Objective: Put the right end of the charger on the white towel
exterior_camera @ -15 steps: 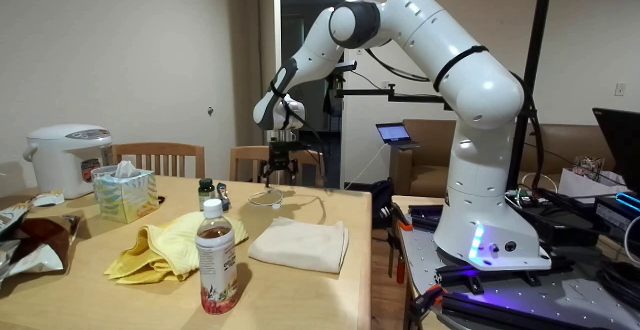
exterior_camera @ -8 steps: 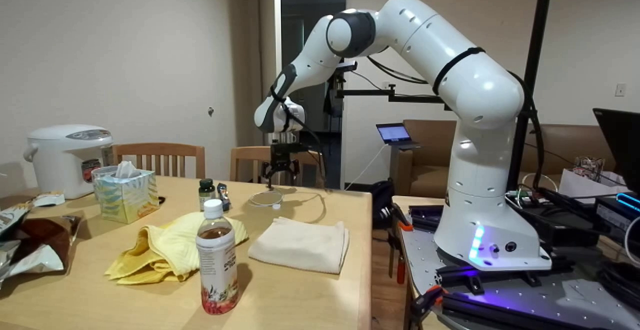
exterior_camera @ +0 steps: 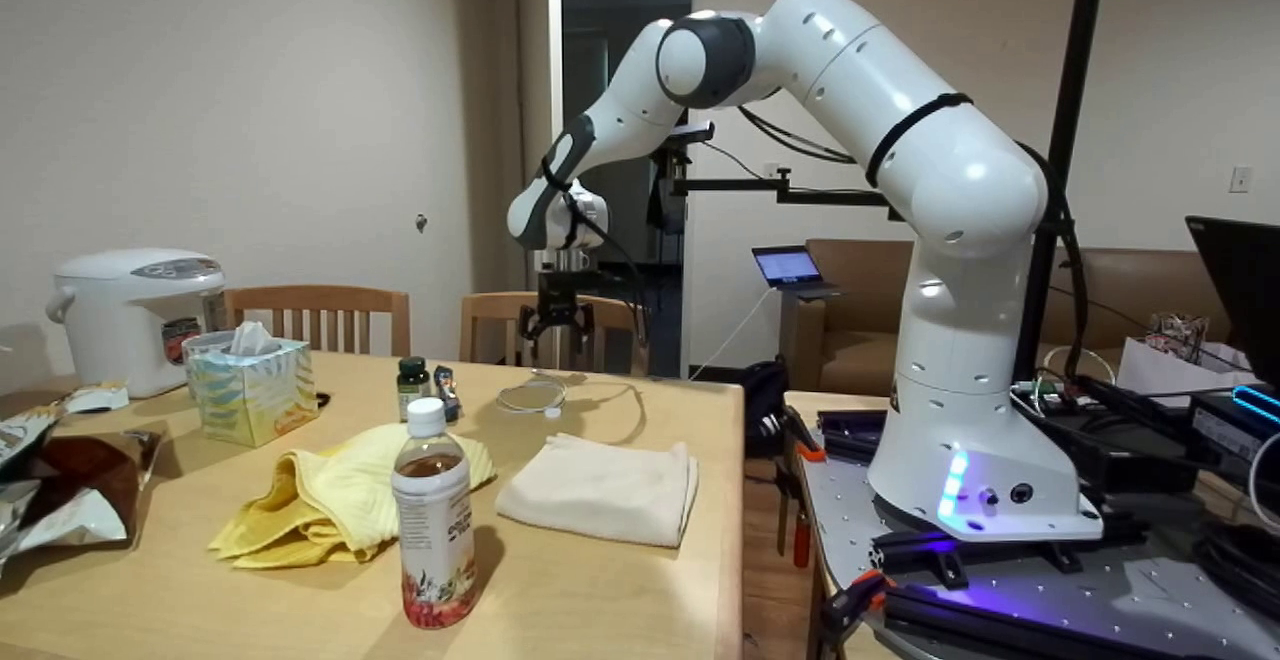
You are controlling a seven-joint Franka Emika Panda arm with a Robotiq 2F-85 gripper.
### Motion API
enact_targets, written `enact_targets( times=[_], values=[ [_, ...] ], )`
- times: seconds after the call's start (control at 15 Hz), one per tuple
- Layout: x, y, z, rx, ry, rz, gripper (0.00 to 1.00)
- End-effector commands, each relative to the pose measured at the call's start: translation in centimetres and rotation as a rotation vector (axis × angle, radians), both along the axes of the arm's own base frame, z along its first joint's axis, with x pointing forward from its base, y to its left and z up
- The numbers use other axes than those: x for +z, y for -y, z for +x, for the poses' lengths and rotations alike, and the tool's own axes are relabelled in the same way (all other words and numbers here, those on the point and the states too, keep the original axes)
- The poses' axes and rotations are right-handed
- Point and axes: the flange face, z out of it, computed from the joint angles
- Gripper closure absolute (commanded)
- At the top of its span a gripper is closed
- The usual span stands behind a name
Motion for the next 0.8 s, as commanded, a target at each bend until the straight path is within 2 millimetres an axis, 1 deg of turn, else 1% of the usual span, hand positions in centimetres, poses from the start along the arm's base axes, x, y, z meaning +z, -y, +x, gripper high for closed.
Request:
enact_targets(
  times=[0.0,0.07,0.13,0.4,0.73],
  values=[
    [-0.46,-0.39,0.50,0.090,-0.027,0.003,0.00],
    [-0.46,-0.41,0.47,0.094,-0.031,0.004,0.00],
    [-0.39,-0.65,0.34,0.048,-0.018,0.000,0.00],
    [-0.55,-0.71,0.32,0.049,-0.020,0.001,0.00],
    [-1.25,-0.98,0.12,0.238,-0.071,0.064,0.00]
  ],
)
